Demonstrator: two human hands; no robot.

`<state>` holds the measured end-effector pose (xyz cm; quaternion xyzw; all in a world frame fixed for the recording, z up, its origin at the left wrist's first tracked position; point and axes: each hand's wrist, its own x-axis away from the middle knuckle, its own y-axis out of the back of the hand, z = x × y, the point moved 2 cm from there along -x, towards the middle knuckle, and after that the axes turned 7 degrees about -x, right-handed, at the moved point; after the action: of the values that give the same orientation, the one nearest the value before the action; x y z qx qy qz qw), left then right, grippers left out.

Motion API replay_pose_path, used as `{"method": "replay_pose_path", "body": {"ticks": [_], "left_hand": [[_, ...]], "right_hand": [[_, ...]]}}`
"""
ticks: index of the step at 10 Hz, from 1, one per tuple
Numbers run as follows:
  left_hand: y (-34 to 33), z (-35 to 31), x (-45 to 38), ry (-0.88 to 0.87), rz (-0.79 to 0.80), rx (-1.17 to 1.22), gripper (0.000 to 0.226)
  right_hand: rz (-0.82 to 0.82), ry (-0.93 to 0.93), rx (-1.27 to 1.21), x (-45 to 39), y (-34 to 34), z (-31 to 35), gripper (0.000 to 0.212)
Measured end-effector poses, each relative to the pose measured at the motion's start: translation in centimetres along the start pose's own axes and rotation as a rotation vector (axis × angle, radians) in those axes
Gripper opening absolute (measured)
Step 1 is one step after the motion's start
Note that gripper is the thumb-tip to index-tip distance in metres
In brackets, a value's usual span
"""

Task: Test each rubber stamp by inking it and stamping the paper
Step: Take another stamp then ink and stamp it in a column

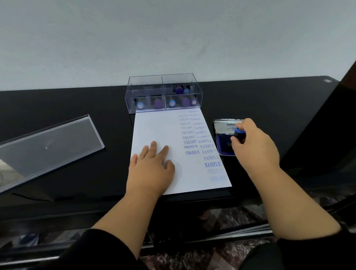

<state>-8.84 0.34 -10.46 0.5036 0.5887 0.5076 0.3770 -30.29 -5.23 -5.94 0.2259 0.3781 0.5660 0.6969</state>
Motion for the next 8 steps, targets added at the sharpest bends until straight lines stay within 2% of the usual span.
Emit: {"method": "replay_pose_path", "body": {"ticks": [2,6,8], "left_hand": [[0.0,0.0,-0.1,-0.002,-0.001,0.002,0.051],[0.1,-0.1,0.0,0.002,0.003,0.011,0.052],[0.1,-0.1,-0.1,0.008,0.000,0.012,0.052]], "right_hand": [[0.005,0.058,-0.060,0.2,0.2,1.3,0.017],[0.148,0.203,-0.129,2.3,-2.5,4.2,0.024],[0.211,0.220,-0.104,2.6,-3.6,4.6,0.025]]}}
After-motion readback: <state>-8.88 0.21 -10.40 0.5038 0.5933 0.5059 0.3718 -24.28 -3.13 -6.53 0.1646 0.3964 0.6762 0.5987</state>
